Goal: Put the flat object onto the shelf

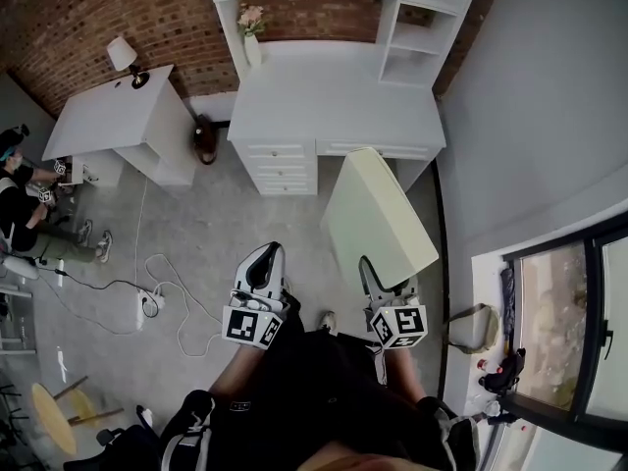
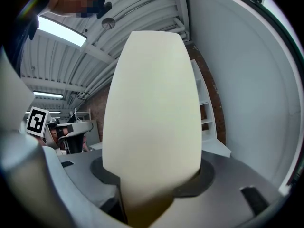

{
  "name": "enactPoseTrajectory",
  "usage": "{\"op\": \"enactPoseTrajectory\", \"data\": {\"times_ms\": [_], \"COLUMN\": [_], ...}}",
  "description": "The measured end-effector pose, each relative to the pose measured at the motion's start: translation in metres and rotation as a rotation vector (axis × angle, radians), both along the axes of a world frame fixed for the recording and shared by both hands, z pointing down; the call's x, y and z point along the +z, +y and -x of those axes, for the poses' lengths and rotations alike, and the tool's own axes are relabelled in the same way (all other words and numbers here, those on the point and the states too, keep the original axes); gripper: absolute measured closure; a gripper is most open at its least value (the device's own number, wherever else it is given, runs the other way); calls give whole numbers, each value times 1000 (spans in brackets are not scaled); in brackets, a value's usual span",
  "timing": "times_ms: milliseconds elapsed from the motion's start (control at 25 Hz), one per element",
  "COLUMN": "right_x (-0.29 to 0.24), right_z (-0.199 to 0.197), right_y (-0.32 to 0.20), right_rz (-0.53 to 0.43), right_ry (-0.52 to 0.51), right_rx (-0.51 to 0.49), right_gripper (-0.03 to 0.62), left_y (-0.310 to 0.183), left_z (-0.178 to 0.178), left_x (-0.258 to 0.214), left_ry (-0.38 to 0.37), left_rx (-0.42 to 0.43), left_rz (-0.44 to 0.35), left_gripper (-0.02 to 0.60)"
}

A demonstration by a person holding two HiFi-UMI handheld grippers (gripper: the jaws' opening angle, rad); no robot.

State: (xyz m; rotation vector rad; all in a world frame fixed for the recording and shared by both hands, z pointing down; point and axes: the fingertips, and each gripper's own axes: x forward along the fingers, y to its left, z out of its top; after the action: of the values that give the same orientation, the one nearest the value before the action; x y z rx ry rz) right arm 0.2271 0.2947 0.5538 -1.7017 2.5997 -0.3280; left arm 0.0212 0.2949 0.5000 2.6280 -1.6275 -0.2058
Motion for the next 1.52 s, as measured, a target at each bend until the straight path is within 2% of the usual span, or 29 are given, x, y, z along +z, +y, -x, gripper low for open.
{"op": "enactPoseTrajectory", "data": {"times_ms": [240,680,880,1160,1520], "right_x": [11,-17,-24,-18,-30], "right_z": [12,88,115,117,93], "right_y": [-50,-201,-255,-333,-457], "right_rz": [37,-8,-9,5,-58], "right_ry": [17,18,21,28,45], "right_rx": [23,72,66,37,-40], "right_gripper": [312,312,312,312,312], "left_y": [-64,-217,-275,-341,-456], "left_z": [13,85,109,117,90], "left_x": [7,-6,-9,1,-21], "left_ry": [21,44,39,33,-23], "left_rx": [10,83,83,39,-28], "left_rz": [9,-15,-16,16,-31], "left_gripper": [563,565,565,565,565]}}
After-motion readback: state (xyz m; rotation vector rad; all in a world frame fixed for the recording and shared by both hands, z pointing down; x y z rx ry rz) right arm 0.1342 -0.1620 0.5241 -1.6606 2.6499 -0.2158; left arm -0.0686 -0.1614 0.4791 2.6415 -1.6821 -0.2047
